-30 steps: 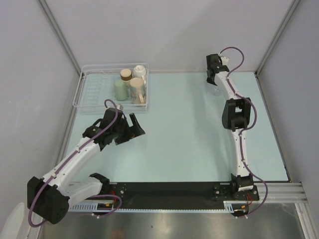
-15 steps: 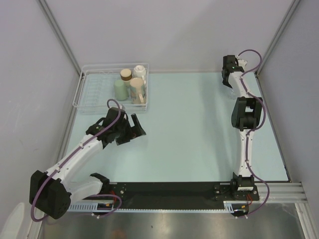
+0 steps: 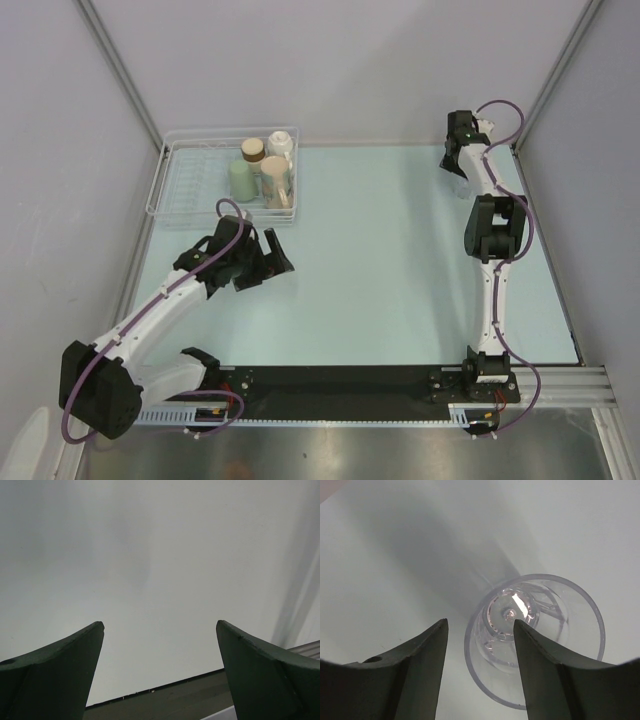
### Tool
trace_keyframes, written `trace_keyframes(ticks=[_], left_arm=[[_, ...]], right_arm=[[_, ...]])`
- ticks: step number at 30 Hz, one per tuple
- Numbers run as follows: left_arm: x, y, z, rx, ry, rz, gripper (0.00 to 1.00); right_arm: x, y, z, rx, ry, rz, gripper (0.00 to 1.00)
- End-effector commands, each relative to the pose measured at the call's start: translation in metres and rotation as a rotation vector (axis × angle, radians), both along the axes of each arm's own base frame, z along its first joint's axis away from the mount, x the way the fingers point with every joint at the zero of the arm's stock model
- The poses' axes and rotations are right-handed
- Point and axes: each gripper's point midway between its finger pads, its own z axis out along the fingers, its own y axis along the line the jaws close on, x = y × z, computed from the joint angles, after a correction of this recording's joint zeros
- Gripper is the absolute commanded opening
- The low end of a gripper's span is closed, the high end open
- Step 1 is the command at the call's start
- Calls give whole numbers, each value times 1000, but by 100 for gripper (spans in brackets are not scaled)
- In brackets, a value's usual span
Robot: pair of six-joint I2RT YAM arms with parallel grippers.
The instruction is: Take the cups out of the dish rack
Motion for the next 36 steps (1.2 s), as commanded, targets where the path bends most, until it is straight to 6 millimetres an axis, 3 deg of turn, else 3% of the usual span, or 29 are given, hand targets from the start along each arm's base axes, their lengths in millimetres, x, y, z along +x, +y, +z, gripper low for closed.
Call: trace_keyframes(ticks=[1, 7, 8, 10, 11, 12, 13, 15, 18, 19, 20, 21, 22, 23, 25, 26, 27, 28, 29, 30, 32, 33, 34, 35, 36], left_arm=[[4, -7, 8, -21, -32, -18, 100], [5, -9, 16, -37, -65, -29, 100], [4, -8, 16, -36, -69, -32, 100], [5, -8, 19, -31, -84, -38, 100], [5, -7, 19, -25, -89, -39, 100], [4, -6, 20, -21, -100, -37, 100], [7, -2, 22, -4, -115, -22, 100], [7, 2, 26, 11, -140, -18, 100], [12, 14, 31, 73, -178, -3, 100], [15, 18, 37, 97, -191, 6, 100], [21, 27, 40, 151, -212, 24, 100], [24, 32, 42, 186, -218, 36, 100], [30, 36, 50, 217, -225, 47, 100], [35, 40, 53, 254, -234, 50, 100], [49, 50, 72, 313, -276, 94, 100], [55, 52, 73, 345, -276, 99, 100], [62, 56, 80, 369, -295, 125, 100], [71, 55, 94, 369, -330, 138, 100], [77, 55, 95, 383, -334, 143, 100], [87, 55, 109, 384, -366, 164, 100], [101, 49, 110, 396, -375, 153, 100], [107, 46, 112, 398, -385, 151, 100], [117, 47, 122, 408, -416, 175, 100], [126, 46, 115, 435, -401, 182, 100], [134, 44, 124, 431, -425, 194, 100]], right_arm=[[6, 7, 53, 6, -110, 10, 61], [8, 7, 83, 16, -173, -3, 62], [8, 9, 104, 20, -220, -2, 62], [4, 18, 122, 31, -267, 10, 62], [11, 24, 144, 44, -354, 29, 63], [4, 29, 188, 47, -450, 44, 63], [-2, 43, 188, 55, -458, 69, 66], [-9, 59, 236, 72, -574, 109, 70], [-28, 97, 264, 55, -590, 196, 78], [-41, 107, 285, 47, -618, 226, 87], [-53, 133, 277, 38, -586, 271, 90], [-63, 145, 279, 20, -576, 306, 92], [-82, 154, 294, 11, -597, 322, 95], [-96, 178, 277, 7, -553, 368, 98], [-121, 197, 273, 13, -543, 400, 100], [-145, 216, 287, 29, -569, 440, 100], [-158, 224, 270, 14, -531, 457, 100], [-170, 223, 268, -15, -517, 445, 99], [-188, 227, 277, -14, -536, 454, 98], [-205, 245, 267, -26, -517, 499, 98], [-230, 244, 273, -52, -525, 499, 97], [-244, 254, 265, -46, -506, 535, 97], [-252, 250, 259, -26, -491, 509, 96], [-262, 244, 266, 8, -512, 501, 95], [-269, 245, 250, 40, -479, 521, 85]])
